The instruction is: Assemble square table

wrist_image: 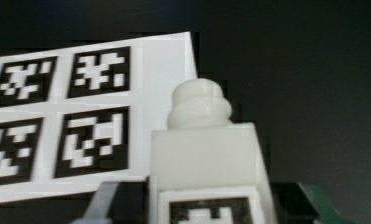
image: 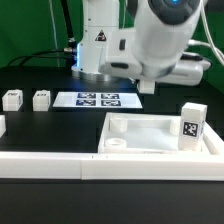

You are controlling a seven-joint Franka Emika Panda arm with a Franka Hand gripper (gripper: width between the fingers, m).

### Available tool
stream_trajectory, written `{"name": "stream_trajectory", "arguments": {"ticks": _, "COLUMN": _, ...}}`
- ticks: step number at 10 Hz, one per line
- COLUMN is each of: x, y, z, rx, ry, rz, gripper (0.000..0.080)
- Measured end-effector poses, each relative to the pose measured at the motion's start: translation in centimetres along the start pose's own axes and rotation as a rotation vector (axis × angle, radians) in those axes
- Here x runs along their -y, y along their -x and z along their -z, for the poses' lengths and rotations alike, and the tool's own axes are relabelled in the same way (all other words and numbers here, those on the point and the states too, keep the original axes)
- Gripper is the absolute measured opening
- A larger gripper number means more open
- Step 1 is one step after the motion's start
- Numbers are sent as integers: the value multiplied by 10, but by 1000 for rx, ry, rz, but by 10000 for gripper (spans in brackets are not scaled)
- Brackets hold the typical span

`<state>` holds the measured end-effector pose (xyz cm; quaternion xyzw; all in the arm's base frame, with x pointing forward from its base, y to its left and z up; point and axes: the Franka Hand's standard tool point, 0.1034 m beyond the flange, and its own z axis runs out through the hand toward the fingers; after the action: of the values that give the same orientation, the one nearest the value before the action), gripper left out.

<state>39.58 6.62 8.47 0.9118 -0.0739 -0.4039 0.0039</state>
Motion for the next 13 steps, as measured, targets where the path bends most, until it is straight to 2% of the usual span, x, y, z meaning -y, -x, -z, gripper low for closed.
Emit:
{"name": "stream_trajectory", "arguments": {"ticks": 1, "x": -2, "y": 4, "z": -1, "rx": -43, "ry": -9, "rz": -8, "gripper": 290}}
{"name": "stream_trajectory", "arguments": {"ticks": 2, "x": 3, "y": -3, "z": 1, "rx": -144, "ry": -16, "rz": 4, "gripper": 290}}
{"name": "stream_trajectory", "arguments": {"ticks": 4, "x": 3, "y": -4, "z": 7, "rx": -248, "ry": -25, "rz": 45, "gripper": 290}}
{"name": "stream_trajectory", "arguments": {"ticks": 5, "x": -19, "y": -14, "z": 41, "rx": -317, "ry": -42, "rz": 111, "gripper": 290}}
{"name": "stream_trajectory", "arguments": {"ticks": 6, "x": -44, "y": -27, "z": 75, "rx": -412, "ry": -74, "rz": 92, "gripper": 290}}
{"name": "stream_trajectory", "arguments": {"ticks": 7, "x": -56, "y": -35, "z": 89, "rx": -445, "ry": -96, "rz": 66, "gripper": 290}}
{"name": "stream_trajectory", "arguments": {"ticks": 8, "x": -65, "y": -47, "z": 103, "rx": -522, "ry": -92, "rz": 74, "gripper": 290}}
{"name": "stream_trajectory", "arguments": {"ticks": 9, "x": -71, "y": -54, "z": 112, "rx": -601, "ry": -75, "rz": 91, "gripper": 290}}
{"name": "stream_trajectory", "arguments": {"ticks": 11, "x": -69, "y": -55, "z": 111, "rx": -708, "ry": -74, "rz": 90, "gripper": 290}}
{"name": "stream_trajectory", "arguments": {"ticks": 13, "x": -72, "y": -61, "z": 117, "rx": -862, "ry": -66, "rz": 81, "gripper": 290}}
